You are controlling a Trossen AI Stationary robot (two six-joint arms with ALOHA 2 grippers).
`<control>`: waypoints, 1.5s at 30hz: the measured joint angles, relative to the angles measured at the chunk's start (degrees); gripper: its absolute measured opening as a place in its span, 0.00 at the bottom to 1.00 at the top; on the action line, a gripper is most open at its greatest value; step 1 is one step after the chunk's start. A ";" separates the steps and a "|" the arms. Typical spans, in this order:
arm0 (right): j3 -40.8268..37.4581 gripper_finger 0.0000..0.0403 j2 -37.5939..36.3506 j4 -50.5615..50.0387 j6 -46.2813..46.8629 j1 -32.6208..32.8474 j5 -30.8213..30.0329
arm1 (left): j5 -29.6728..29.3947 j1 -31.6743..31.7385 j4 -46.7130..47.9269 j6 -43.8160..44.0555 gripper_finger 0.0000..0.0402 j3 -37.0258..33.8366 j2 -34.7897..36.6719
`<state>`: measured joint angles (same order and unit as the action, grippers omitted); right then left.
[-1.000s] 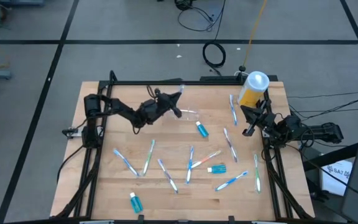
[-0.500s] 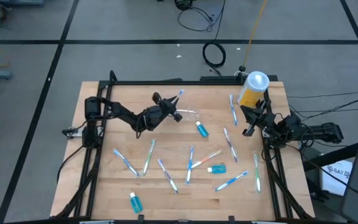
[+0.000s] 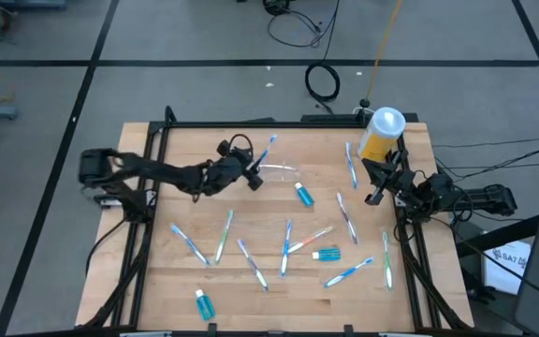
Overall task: Pick & Place toothbrushing station
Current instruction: Put the mouthwash into the transparent organizer
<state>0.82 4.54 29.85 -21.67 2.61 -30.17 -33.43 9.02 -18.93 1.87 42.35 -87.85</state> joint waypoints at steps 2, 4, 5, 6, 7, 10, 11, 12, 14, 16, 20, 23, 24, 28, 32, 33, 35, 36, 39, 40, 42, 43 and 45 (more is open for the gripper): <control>0.00 0.00 0.00 0.15 0.00 0.00 0.00 | 2.90 -0.33 7.50 1.60 0.57 0.00 4.60; -0.01 0.00 0.00 0.16 0.00 0.01 -0.02 | 5.36 -0.78 13.87 3.31 0.58 0.00 8.94; 0.00 0.00 0.00 0.20 0.00 0.00 0.00 | 6.38 -1.08 16.81 3.90 0.58 0.02 11.00; 0.00 0.00 0.00 0.35 0.00 0.01 -0.01 | 7.60 -1.43 19.64 4.68 0.57 0.01 12.96; -0.01 0.00 0.00 0.59 0.02 0.01 -0.01 | 8.61 -1.78 22.28 5.40 0.57 0.02 14.75; -0.02 0.00 0.00 2.45 2.61 0.02 0.00 | 11.86 -2.94 29.15 7.48 0.55 0.00 19.52; 0.00 0.00 -0.02 3.01 3.78 0.00 0.00 | 12.96 -3.30 31.25 7.89 0.54 0.02 20.78; 0.00 0.00 -0.02 3.31 4.78 0.00 0.07 | 14.33 -3.72 33.33 8.35 0.54 0.02 21.93; -0.02 0.00 -0.02 3.37 6.24 0.00 0.13 | 17.90 -4.54 37.02 10.23 0.52 0.01 24.22; -0.02 0.00 0.14 3.40 8.41 0.01 0.13 | 22.27 -5.35 39.96 14.29 0.51 0.02 26.25; 0.00 0.00 0.82 3.45 12.10 0.00 0.13 | 32.73 -7.60 44.52 27.03 0.49 0.03 29.29; 0.00 0.00 1.62 3.43 13.40 0.00 0.13 | 40.29 -10.44 47.10 37.74 0.47 0.07 29.78; 0.00 0.00 1.90 3.39 13.51 0.02 0.13 | 42.27 -11.72 47.40 41.12 0.47 0.07 29.80; 0.02 0.00 2.51 3.62 13.51 0.00 0.06 | 46.34 -18.26 49.02 55.93 0.46 0.07 29.33; 0.02 0.00 2.51 5.41 12.77 0.02 -0.04 | 46.69 -25.77 49.42 71.36 0.46 0.04 26.73; 0.02 0.00 2.51 5.76 12.12 0.02 -0.04 | 46.66 -27.82 49.24 75.10 0.46 0.04 26.09; 0.02 0.00 2.51 6.55 10.41 0.00 -0.19 | 46.63 -31.90 49.08 82.69 0.46 0.04 24.47; 0.02 0.00 2.51 6.60 9.27 0.02 -0.54 | 46.65 -34.03 49.08 86.87 0.46 0.04 23.28; 0.02 0.00 2.72 6.40 7.59 0.02 -4.47 | 46.67 -39.45 48.12 99.02 0.46 0.04 18.99; 0.00 0.00 3.07 6.48 8.14 0.01 -6.11 | 46.97 -41.03 47.82 102.22 0.46 0.04 17.51; 0.02 0.00 3.87 6.46 9.75 -0.03 -8.56 | 47.57 -43.93 46.55 106.97 0.46 0.04 14.93; 0.15 0.00 4.47 6.79 10.12 -0.20 -9.03 | 47.61 -45.16 45.54 108.90 0.46 0.04 13.74; 1.07 0.00 6.18 6.88 11.30 -0.92 -8.29 | 47.43 -47.09 43.31 112.34 0.46 0.04 11.60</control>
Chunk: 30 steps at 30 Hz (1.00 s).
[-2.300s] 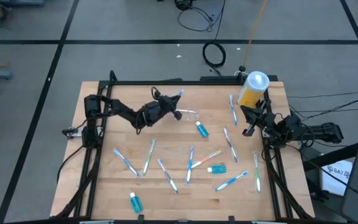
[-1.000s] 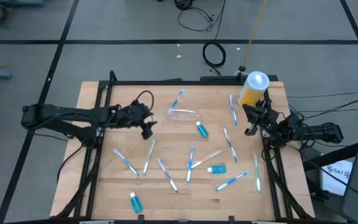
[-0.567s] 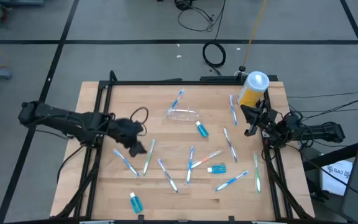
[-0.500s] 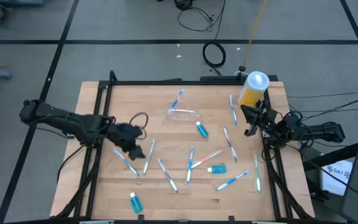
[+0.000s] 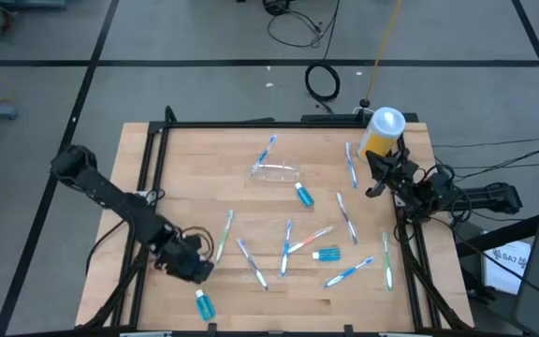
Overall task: Pick & Place toothbrushing station
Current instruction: Put the mouthwash into the transparent organizer
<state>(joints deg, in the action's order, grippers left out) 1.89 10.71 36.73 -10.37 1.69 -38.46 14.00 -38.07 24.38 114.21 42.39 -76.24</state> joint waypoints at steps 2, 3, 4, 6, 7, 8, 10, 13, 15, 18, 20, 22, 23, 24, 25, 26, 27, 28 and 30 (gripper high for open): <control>1.55 0.00 2.56 -0.10 2.65 -0.66 2.77 | -0.57 -1.38 -2.65 2.29 0.46 0.00 -1.83; 2.37 0.00 4.20 -0.06 3.94 -0.94 4.58 | -0.82 -1.85 -4.00 3.22 0.46 0.00 -2.67; 2.89 0.00 6.09 -0.12 4.88 -1.13 6.17 | -1.21 -2.25 -5.13 4.01 0.46 0.00 -3.53; 4.70 0.00 10.57 -0.69 6.35 -1.36 8.88 | -1.54 -2.96 -7.01 5.78 0.46 -0.02 -5.06; 5.88 0.00 13.07 -0.01 6.98 -1.37 9.79 | -1.57 -3.28 -8.34 6.65 0.46 -0.02 -5.81; 6.95 0.00 15.52 0.15 7.41 -1.37 10.04 | -1.55 -3.55 -9.75 7.51 0.46 -0.02 -6.60; 9.25 0.00 20.43 0.01 7.97 -1.37 10.07 | -1.64 -4.12 -11.68 9.00 0.46 -0.02 -8.08; 12.47 0.00 27.02 -0.29 8.00 -1.35 10.27 | -2.07 -4.94 -12.68 10.38 0.46 -0.02 -9.70; 14.83 0.00 30.92 0.14 8.02 -1.35 10.26 | -2.03 -5.55 -12.56 12.25 0.46 -0.02 -10.73; 17.53 0.00 36.16 0.44 8.00 -1.35 10.26 | -2.15 -6.19 -12.51 13.47 0.46 -0.02 -12.40; 18.87 0.00 39.08 2.61 7.99 -1.35 10.25 | -3.23 -6.48 -12.47 13.65 0.46 -0.02 -13.52; 19.98 0.00 41.50 5.25 7.63 -1.35 10.26 | -4.01 -6.59 -12.52 13.86 0.46 -0.02 -14.50; 20.45 0.00 42.57 6.15 7.14 -1.35 10.28 | -4.43 -6.57 -12.52 13.83 0.46 -0.02 -14.85; 20.80 0.00 43.43 6.58 6.52 -1.35 10.28 | -5.06 -6.57 -12.57 13.81 0.46 -0.02 -15.16; 21.12 0.00 44.25 6.86 6.02 -1.35 10.27 | -5.66 -6.57 -12.61 13.78 0.46 -0.02 -15.42; 21.52 0.00 44.97 7.33 5.44 -1.35 10.26 | -6.37 -6.57 -12.57 13.84 0.46 -0.02 -15.67; 21.88 0.00 45.54 7.80 4.92 -1.35 10.28 | -6.71 -6.57 -12.65 13.85 0.46 -0.01 -15.84; 22.04 0.00 45.95 8.40 4.43 -1.35 10.28 | -6.85 -6.57 -12.74 13.86 0.46 0.00 -16.00; 22.19 0.00 46.71 9.38 3.34 -1.37 10.26 | -6.92 -6.59 -12.68 14.11 0.46 0.02 -16.05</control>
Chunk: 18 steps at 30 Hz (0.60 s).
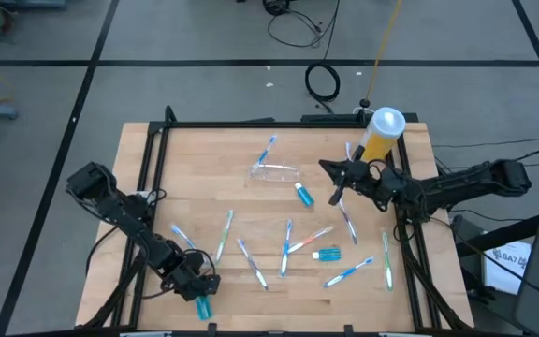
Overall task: Pick & Place toothbrushing station
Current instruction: Put the mouthwash into the transparent organizer
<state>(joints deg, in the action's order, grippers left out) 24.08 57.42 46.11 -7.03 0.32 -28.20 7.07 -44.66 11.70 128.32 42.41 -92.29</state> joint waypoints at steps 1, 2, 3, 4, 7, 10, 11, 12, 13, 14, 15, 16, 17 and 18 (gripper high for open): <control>0.00 0.00 0.20 0.36 -0.63 0.00 0.02 | 0.13 0.02 -0.02 0.34 0.46 0.00 0.00; 0.00 0.00 0.32 0.77 -1.31 0.00 0.01 | 0.27 0.02 -0.02 0.40 0.46 0.00 0.00; 0.00 0.00 0.31 1.30 -1.68 0.00 0.00 | 0.34 0.02 -0.02 0.39 0.46 0.00 0.00; 0.00 0.00 0.26 1.80 -1.96 0.00 -0.01 | 0.36 0.02 -0.01 0.42 0.46 0.00 0.00; 0.02 0.00 0.27 2.23 -2.04 0.00 -0.01 | 0.35 0.06 0.00 0.43 0.46 0.00 -0.02; 0.02 0.00 0.27 2.29 -2.02 0.00 0.01 | 0.35 0.06 0.00 0.43 0.46 0.00 -0.02; 0.02 0.00 0.27 2.27 -2.02 0.00 0.00 | 0.32 0.05 0.00 0.43 0.46 0.00 -0.02; 0.04 0.00 0.27 2.17 -2.01 0.00 0.02 | 0.19 0.05 0.01 0.44 0.46 0.00 -0.02; 0.02 0.00 0.27 2.12 -1.79 0.00 0.01 | 0.12 0.05 0.06 0.45 0.46 0.00 -0.02; 0.03 0.00 0.27 2.12 -1.42 0.00 0.02 | 0.02 0.04 0.16 0.45 0.46 0.00 -0.02; 0.04 0.00 0.27 2.12 -1.29 0.00 0.02 | -0.14 0.04 0.28 0.47 0.46 0.01 -0.02; 0.03 0.00 0.27 2.12 -1.25 0.00 0.01 | -0.28 0.03 0.45 0.51 0.45 0.02 -0.02; 0.04 0.00 0.27 2.12 -1.23 0.00 0.02 | -0.39 0.02 0.64 0.51 0.43 0.02 -0.02; 0.04 0.00 0.27 2.12 -1.20 0.00 0.01 | -0.48 0.00 0.87 0.40 0.41 0.02 -0.02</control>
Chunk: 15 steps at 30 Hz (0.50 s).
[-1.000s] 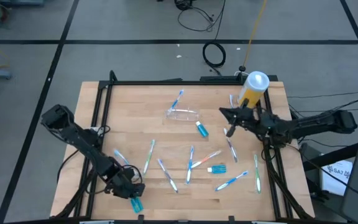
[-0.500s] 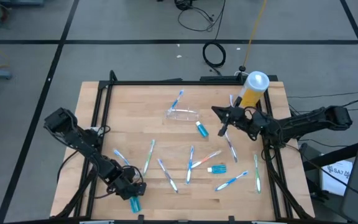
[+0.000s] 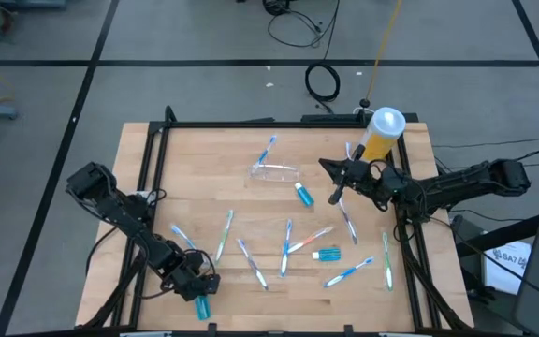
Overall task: Pick & Place toothbrushing station
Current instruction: Put the mouthwash into the transparent organizer
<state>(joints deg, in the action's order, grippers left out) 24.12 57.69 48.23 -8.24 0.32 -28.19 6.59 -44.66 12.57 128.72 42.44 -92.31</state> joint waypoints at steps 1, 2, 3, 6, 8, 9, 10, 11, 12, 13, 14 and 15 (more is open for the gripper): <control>-0.02 0.00 0.00 0.00 0.01 0.00 0.01 | 0.00 0.00 0.18 -0.06 0.39 0.00 0.00; -0.01 0.00 0.00 0.00 0.01 0.00 0.01 | 0.00 0.00 0.30 -0.13 0.37 0.00 0.00; 0.00 0.00 0.00 -0.02 0.01 0.00 0.01 | -0.12 0.00 0.36 -0.13 0.34 0.00 0.00; 0.00 0.00 0.00 -0.02 0.03 0.00 0.01 | -0.64 0.04 0.49 -0.57 0.28 0.01 0.00; 0.00 0.00 0.00 -0.02 0.03 0.00 0.01 | -0.92 0.02 0.55 -0.72 0.26 0.02 0.00; 0.00 0.00 0.00 -0.04 0.04 0.00 0.01 | -1.12 0.02 0.55 -0.72 0.26 0.04 0.00; -0.02 0.00 0.00 -0.04 0.04 0.00 0.01 | -1.34 0.00 0.55 -0.75 0.26 0.04 0.00; 0.00 0.00 0.00 -0.04 0.05 0.00 0.01 | -1.52 0.00 0.58 -0.80 0.26 0.04 0.00; 0.00 0.00 0.00 -0.04 0.05 0.00 0.01 | -1.55 0.00 0.61 -0.90 0.27 0.04 0.00; 0.00 0.00 0.00 -0.04 0.05 0.00 0.01 | -1.58 0.00 0.68 -0.97 0.28 0.04 0.00; 0.00 0.00 0.00 -0.07 0.05 0.00 0.01 | -1.79 0.00 0.72 -1.34 0.28 0.04 0.00; 0.00 0.00 0.00 -0.07 0.05 0.00 0.01 | -2.06 0.05 0.75 -1.90 0.29 0.04 0.00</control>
<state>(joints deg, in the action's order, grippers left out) 24.12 57.69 48.16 -8.19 0.32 -28.18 4.53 -44.61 13.32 126.82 42.48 -92.31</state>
